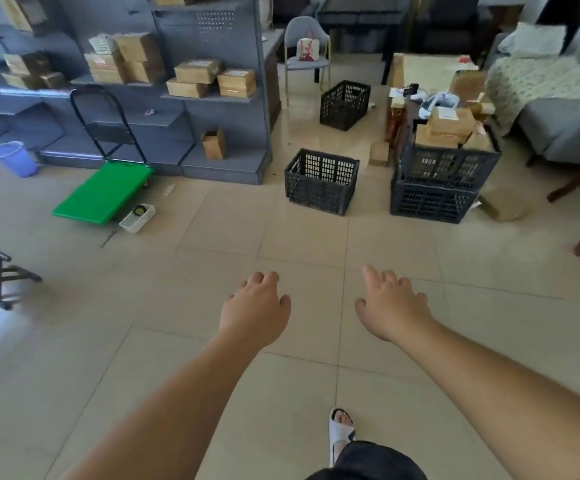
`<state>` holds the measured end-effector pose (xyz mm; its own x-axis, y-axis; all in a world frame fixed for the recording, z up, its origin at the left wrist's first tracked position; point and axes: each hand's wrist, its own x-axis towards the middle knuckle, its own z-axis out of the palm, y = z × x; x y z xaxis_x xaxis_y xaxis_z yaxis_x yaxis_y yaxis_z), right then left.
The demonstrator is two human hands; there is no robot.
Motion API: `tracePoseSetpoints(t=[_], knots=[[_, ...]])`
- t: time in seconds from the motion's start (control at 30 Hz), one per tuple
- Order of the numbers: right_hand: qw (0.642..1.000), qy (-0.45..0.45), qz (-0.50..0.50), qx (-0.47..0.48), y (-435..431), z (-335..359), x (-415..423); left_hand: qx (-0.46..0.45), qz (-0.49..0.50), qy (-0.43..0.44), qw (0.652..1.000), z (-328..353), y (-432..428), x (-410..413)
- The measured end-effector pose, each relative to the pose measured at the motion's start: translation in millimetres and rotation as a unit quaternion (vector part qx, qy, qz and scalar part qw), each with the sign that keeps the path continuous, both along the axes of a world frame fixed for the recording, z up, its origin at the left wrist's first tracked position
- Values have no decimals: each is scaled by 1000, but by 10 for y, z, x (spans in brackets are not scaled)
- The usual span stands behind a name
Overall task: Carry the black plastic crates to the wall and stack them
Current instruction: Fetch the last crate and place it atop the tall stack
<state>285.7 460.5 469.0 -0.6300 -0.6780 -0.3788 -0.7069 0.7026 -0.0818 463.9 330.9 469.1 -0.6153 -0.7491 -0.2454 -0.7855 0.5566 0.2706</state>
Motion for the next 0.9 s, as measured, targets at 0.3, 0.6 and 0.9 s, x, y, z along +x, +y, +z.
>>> tracePoseSetpoints(t=[0.3,0.6,0.9], knots=[[997,-33,-53,-45,-1120,-143,-1281,-10,-25,-21,999,-39,-1213,-1382],[998,34,15,-57,-2591,-12,-2345,-4,17,19,1000,-50,-2498,-2368],[995,91,20,-21,-4274,-223,-3057,24,-1,18,1000,-333,-4351,-3068]])
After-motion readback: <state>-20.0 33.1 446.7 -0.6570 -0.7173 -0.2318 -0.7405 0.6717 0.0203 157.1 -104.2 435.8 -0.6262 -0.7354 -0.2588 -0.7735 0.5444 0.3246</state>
